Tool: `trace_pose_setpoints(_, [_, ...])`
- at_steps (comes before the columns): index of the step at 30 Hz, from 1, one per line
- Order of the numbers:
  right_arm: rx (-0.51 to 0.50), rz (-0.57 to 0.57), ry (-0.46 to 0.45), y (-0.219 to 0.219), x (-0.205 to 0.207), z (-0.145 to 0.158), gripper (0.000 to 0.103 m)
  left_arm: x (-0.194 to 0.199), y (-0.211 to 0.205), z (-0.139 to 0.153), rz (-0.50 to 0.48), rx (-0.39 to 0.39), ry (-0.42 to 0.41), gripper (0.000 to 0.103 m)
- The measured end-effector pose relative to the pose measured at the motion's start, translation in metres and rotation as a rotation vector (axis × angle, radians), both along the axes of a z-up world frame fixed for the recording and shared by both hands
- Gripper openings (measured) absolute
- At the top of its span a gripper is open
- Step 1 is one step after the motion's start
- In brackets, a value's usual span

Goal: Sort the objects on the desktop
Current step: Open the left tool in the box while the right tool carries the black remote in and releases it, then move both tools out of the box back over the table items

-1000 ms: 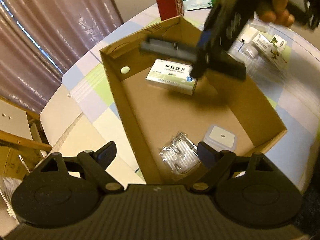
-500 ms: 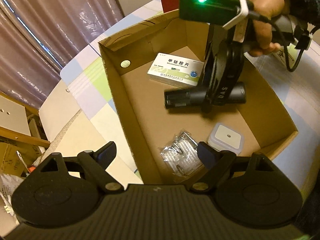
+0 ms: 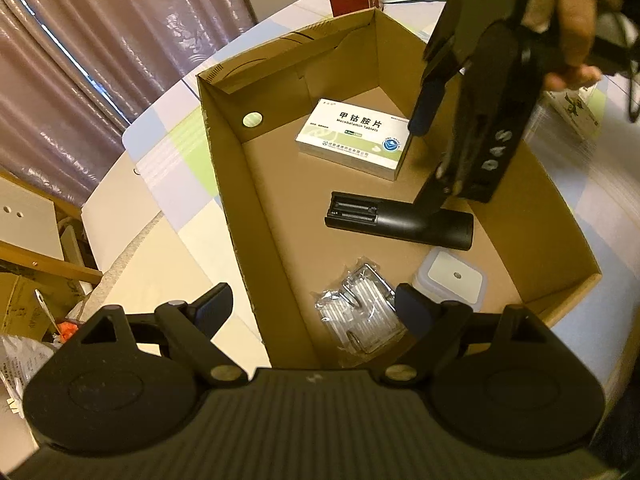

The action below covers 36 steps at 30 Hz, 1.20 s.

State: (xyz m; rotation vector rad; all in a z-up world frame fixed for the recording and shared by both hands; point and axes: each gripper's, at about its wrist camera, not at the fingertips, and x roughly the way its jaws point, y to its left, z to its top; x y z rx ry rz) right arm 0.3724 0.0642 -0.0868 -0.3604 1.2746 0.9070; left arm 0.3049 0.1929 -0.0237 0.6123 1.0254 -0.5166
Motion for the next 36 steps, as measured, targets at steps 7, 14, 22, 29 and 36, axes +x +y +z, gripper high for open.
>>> trace_pose_setpoints(7, [0.077, -0.005, -0.112, -0.02, -0.035, 0.029, 0.081, -0.005, -0.008, 0.008, 0.034, 0.005, -0.032, 0.086])
trace_pose_setpoints(14, [0.16, -0.068, -0.223, -0.071, -0.061, 0.068, 0.081, -0.012, -0.018, 0.019, 0.067, 0.009, -0.069, 0.086])
trace_pose_setpoints(22, [0.225, -0.224, -0.28, -0.162, -0.073, 0.103, 0.081, -0.036, -0.05, 0.049, 0.096, -0.002, -0.171, 0.086])
trace_pose_setpoints(29, [0.222, -0.396, -0.331, -0.261, -0.083, 0.122, 0.081, -0.062, -0.11, 0.078, 0.043, -0.076, -0.257, 0.086])
trace_pose_setpoints(36, [0.183, -0.538, -0.301, -0.348, -0.099, 0.108, 0.081, -0.075, -0.189, 0.061, -0.025, -0.158, -0.206, 0.086])
